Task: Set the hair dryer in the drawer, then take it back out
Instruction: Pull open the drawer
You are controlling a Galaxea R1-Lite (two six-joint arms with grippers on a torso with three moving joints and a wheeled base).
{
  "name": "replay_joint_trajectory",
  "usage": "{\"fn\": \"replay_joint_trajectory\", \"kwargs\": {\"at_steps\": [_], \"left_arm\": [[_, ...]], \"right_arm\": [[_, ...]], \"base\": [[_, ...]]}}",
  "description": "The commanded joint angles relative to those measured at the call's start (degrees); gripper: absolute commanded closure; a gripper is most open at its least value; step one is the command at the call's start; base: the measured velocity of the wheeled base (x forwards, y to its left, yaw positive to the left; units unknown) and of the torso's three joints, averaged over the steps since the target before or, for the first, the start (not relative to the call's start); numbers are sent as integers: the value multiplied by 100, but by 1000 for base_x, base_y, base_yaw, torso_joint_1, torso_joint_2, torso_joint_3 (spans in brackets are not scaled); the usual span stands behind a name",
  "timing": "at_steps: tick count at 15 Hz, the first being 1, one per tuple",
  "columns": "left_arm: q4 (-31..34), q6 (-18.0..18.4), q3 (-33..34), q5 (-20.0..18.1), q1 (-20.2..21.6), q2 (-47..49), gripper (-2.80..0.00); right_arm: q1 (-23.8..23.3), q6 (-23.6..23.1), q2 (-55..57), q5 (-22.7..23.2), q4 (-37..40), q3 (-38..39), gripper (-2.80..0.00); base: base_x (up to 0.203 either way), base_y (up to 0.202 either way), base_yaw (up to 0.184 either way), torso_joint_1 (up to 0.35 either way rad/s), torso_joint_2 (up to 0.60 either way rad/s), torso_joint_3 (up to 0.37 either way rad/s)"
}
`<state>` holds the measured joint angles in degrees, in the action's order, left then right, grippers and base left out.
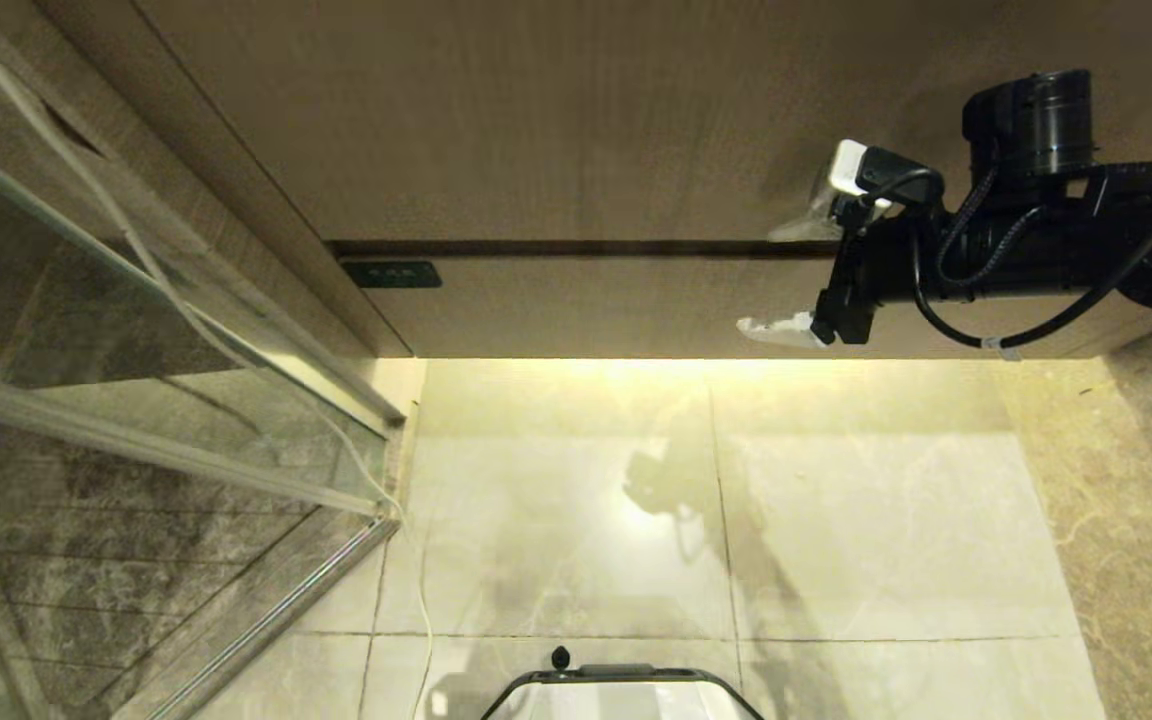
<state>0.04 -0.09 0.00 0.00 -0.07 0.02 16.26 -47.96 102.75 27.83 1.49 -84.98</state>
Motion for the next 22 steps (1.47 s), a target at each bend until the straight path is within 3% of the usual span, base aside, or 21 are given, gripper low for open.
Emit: {"fn": "replay_joint_trajectory", "kwargs": {"at_steps": [1, 10, 11, 15, 22], "left_arm": [[-3, 0, 3, -8, -1, -11, 0], [-4, 0, 9, -9, -1, -2, 0], [-4, 0, 0, -8, -1, -2, 0], [-4, 0, 9, 0, -1, -2, 0], [-4, 0, 2, -4, -1, -2, 0]], "right_arm": [[-9, -12, 20, 25, 36, -14, -280], [-38, -104, 18, 36, 95, 245, -280], [-111, -307, 82, 33, 96, 234, -280], [-556, -1928, 228, 331, 284, 447, -280], [-1093, -2928, 658, 742, 194, 135, -280]], "base": [[-3, -2, 76, 2, -1, 2], [0, 0, 0, 0, 0, 0], [0, 0, 0, 0, 0, 0], [0, 0, 0, 0, 0, 0], [0, 0, 0, 0, 0, 0]]}}
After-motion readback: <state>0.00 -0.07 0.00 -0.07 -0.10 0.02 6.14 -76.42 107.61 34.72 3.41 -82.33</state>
